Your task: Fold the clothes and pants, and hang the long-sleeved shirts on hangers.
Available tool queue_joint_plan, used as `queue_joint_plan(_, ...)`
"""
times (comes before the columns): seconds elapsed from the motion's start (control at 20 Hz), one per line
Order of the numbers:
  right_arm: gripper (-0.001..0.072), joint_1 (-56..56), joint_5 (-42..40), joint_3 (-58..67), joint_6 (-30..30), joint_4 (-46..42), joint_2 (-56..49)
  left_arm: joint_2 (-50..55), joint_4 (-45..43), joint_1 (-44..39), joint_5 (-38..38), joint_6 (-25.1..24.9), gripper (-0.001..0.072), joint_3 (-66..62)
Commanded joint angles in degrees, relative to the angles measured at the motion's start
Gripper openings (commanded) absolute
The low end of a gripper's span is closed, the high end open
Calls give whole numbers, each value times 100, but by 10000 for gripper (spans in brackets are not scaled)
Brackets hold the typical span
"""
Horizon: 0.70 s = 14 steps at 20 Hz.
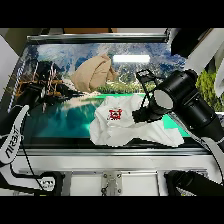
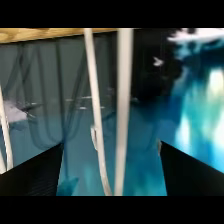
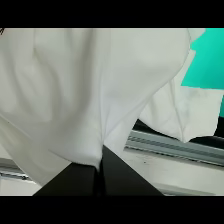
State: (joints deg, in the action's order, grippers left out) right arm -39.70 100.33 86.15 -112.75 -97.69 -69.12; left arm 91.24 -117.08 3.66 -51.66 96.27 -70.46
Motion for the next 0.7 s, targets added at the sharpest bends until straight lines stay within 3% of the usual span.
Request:
queue_joint_plan(0.0, 19, -7, 0, -2, 0, 2, -2, 610, 116, 232, -280, 63, 634, -474)
queue_joint_plan(0.35, 19, -7, 2, -2, 0, 2, -2, 920, 122, 304, 348, 24, 634, -474)
queue_joint_plan(0.65, 19, -7, 0, -2, 0, 2, -2, 1086, 155, 407, 212, 24, 634, -470)
